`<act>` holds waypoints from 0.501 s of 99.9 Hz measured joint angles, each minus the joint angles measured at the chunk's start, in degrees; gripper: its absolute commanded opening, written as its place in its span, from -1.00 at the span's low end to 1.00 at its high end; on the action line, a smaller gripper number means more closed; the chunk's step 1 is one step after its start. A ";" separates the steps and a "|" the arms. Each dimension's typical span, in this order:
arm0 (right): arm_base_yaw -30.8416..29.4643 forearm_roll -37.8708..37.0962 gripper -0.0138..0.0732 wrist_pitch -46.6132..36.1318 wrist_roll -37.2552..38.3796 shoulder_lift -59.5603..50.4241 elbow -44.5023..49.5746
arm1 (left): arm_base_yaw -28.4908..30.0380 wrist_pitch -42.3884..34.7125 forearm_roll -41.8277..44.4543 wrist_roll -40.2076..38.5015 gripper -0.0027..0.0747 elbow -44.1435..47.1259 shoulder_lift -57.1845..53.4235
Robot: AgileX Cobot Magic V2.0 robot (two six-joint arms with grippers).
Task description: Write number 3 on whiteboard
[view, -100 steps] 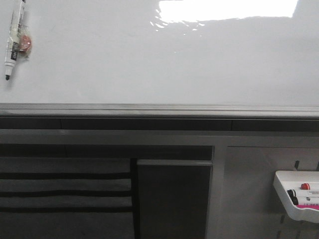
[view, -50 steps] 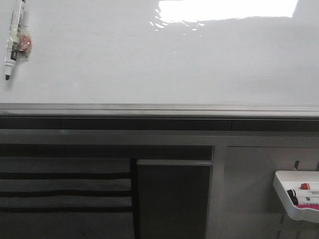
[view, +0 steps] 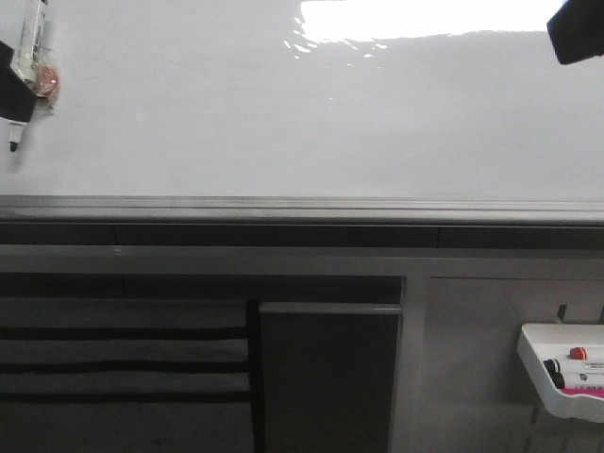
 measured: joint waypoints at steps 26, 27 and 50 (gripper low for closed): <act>0.00 0.00 0.16 -0.22 0.00 0.10 0.00 | 0.00 -4.73 0.12 0.08 0.07 -2.56 7.19; 0.00 0.00 0.16 -0.22 0.00 0.10 0.00 | 0.00 -4.91 0.12 0.08 0.06 -2.66 7.44; 0.00 0.00 0.16 -0.22 0.00 0.10 0.00 | 0.00 -7.20 0.21 0.08 -0.23 -2.66 9.49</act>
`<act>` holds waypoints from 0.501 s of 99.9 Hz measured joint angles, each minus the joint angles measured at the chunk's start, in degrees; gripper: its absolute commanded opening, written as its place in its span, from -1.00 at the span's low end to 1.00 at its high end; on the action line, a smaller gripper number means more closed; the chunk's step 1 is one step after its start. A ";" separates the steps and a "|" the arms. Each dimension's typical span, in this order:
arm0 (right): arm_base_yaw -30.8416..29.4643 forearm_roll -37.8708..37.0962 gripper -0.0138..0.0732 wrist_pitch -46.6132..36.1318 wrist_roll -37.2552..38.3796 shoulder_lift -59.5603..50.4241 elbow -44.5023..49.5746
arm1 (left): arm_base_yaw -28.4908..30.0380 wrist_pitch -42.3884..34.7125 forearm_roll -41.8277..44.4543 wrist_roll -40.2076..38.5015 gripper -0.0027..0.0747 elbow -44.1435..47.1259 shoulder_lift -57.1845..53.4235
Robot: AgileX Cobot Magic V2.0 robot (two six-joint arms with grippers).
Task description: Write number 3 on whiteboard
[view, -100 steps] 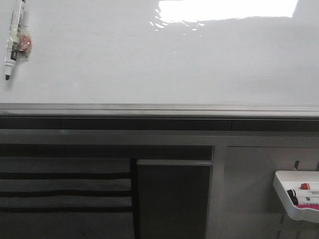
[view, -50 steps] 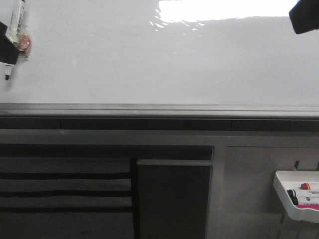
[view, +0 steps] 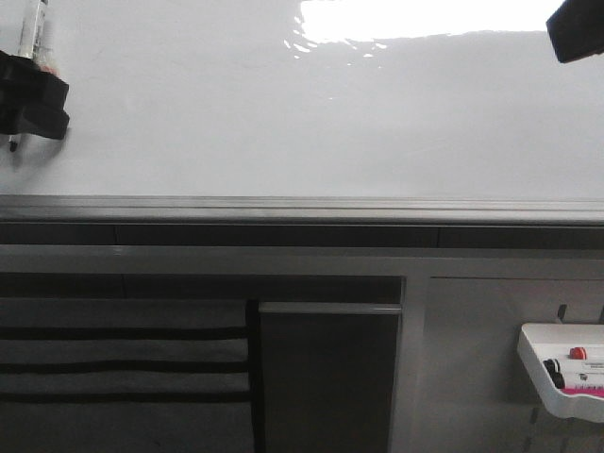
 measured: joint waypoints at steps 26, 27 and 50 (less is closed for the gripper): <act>0.00 0.00 0.16 0.00 -0.03 0.00 0.00 | 0.00 -0.77 0.00 0.00 -0.60 0.00 0.11; 0.00 0.00 0.16 0.00 -0.03 0.00 0.00 | 0.00 -0.77 0.00 0.00 -0.61 0.00 0.11; 0.00 0.00 0.16 0.00 -0.03 0.00 0.00 | 0.00 -0.86 0.00 0.00 -0.85 0.00 0.11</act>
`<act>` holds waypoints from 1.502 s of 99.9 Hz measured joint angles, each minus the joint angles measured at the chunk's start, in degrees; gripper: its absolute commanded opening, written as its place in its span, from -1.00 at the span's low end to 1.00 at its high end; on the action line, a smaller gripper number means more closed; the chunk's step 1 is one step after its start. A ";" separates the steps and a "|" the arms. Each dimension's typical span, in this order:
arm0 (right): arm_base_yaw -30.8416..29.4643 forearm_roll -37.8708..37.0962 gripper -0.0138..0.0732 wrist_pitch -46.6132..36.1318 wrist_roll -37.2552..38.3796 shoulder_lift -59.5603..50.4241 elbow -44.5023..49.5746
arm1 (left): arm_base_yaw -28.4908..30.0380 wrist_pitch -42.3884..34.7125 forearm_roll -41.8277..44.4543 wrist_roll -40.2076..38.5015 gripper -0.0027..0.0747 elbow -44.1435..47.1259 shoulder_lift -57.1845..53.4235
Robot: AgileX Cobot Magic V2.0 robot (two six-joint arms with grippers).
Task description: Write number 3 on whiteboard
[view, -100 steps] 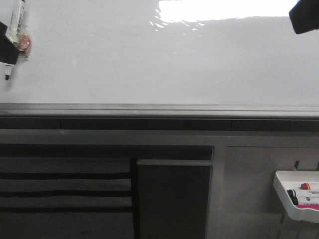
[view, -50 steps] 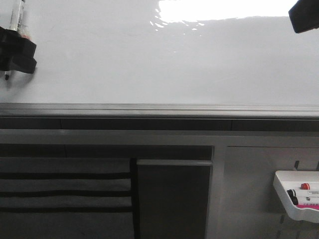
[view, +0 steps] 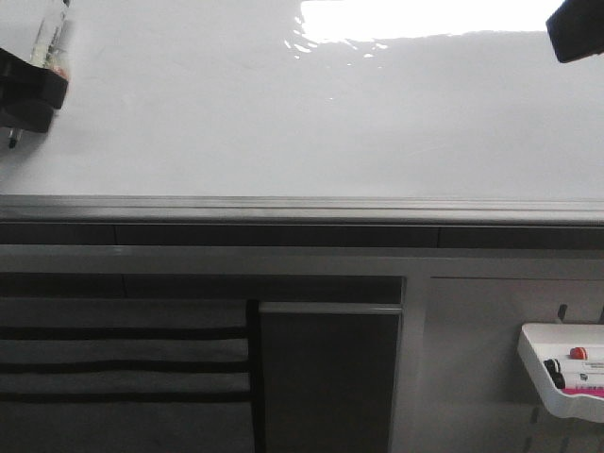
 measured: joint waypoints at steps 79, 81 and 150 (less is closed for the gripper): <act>0.00 12.61 0.16 29.69 -18.76 15.95 -18.90 | -16.35 56.94 -20.96 47.48 -0.98 -16.08 -7.76; 0.00 13.97 0.16 30.04 -21.13 16.53 -19.14 | -16.86 57.50 -22.38 49.12 -0.98 -16.08 -7.76; 0.22 36.66 0.16 28.08 -63.92 23.82 -20.74 | -20.67 58.57 -30.64 61.80 -0.98 -16.08 -7.89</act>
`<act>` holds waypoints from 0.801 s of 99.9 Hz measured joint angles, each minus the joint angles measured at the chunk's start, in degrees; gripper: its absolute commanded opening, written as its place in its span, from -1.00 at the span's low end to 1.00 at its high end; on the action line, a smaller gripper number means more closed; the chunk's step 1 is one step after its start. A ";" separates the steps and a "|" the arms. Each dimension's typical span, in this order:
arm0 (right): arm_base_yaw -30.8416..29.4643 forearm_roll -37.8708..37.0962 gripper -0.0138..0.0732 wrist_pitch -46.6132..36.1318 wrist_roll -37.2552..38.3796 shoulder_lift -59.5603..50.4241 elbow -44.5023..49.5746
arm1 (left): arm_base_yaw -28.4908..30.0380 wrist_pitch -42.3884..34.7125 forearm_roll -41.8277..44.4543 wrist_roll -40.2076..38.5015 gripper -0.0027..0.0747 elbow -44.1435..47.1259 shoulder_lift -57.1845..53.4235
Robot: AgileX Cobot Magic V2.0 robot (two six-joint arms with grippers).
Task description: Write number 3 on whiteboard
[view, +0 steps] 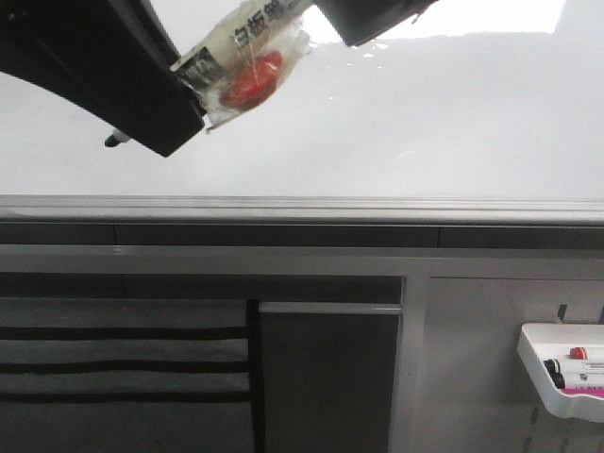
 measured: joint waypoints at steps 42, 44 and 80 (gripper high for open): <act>6.13 -4.52 0.16 -0.93 -1.85 3.55 -4.59 | 0.00 -0.97 0.00 0.12 -0.98 0.00 0.00; 6.17 -4.63 0.16 -1.08 -1.85 3.67 -4.59 | 0.00 -0.97 0.00 0.12 -0.98 0.00 0.00; 6.48 -4.99 -0.30 -1.78 -1.99 3.77 -4.59 | 0.00 -1.08 0.00 0.12 -0.98 0.00 0.00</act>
